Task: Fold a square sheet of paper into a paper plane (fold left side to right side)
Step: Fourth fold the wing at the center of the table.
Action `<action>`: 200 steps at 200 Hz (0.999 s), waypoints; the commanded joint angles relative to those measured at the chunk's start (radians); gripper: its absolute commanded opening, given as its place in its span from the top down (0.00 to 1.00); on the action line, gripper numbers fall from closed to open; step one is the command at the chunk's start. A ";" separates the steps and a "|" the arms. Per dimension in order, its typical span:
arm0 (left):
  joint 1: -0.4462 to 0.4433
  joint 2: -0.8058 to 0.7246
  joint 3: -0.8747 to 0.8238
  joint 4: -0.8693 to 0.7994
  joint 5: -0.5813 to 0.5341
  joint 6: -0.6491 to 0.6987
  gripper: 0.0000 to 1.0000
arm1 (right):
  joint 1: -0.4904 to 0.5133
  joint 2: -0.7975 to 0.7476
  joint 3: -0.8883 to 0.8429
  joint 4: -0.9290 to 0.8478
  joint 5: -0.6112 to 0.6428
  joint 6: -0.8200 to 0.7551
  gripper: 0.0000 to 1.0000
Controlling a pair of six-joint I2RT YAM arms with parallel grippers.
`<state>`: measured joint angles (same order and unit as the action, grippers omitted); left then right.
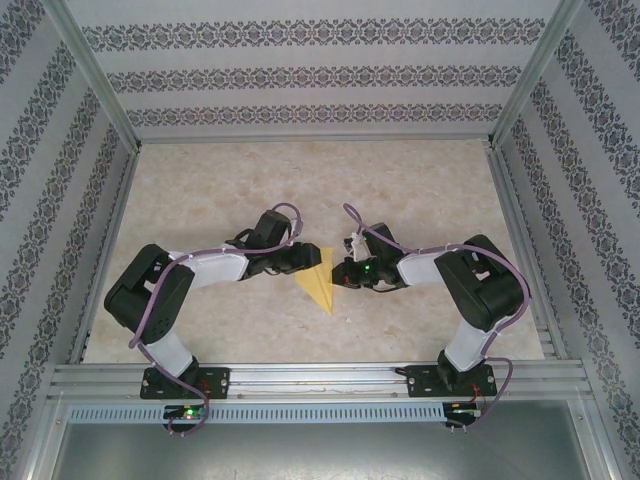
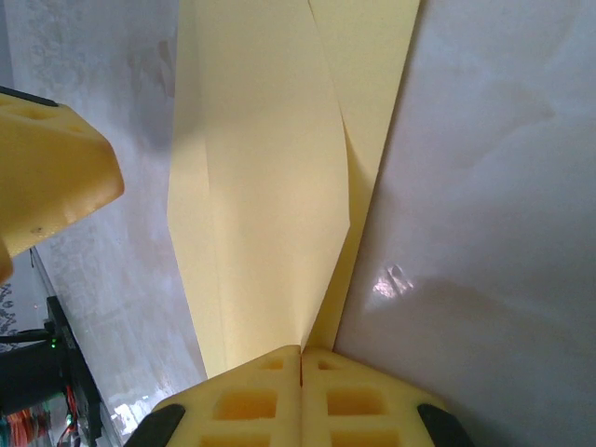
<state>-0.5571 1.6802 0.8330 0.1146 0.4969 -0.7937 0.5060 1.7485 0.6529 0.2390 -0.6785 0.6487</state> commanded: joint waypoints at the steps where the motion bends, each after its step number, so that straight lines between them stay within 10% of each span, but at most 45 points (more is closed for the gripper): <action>1: -0.009 -0.002 0.025 -0.025 0.024 0.007 0.58 | 0.022 0.092 -0.019 -0.038 0.112 -0.018 1.00; 61: -0.017 0.097 0.084 0.037 0.162 -0.008 0.81 | 0.026 0.112 -0.018 -0.042 0.121 -0.012 1.00; 200: -0.006 0.184 0.060 -0.042 0.048 0.040 0.92 | 0.031 0.124 -0.006 -0.071 0.128 -0.027 1.00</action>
<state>-0.5629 1.8481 0.9131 0.1032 0.5743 -0.7815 0.5060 1.7615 0.6682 0.2165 -0.6827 0.6559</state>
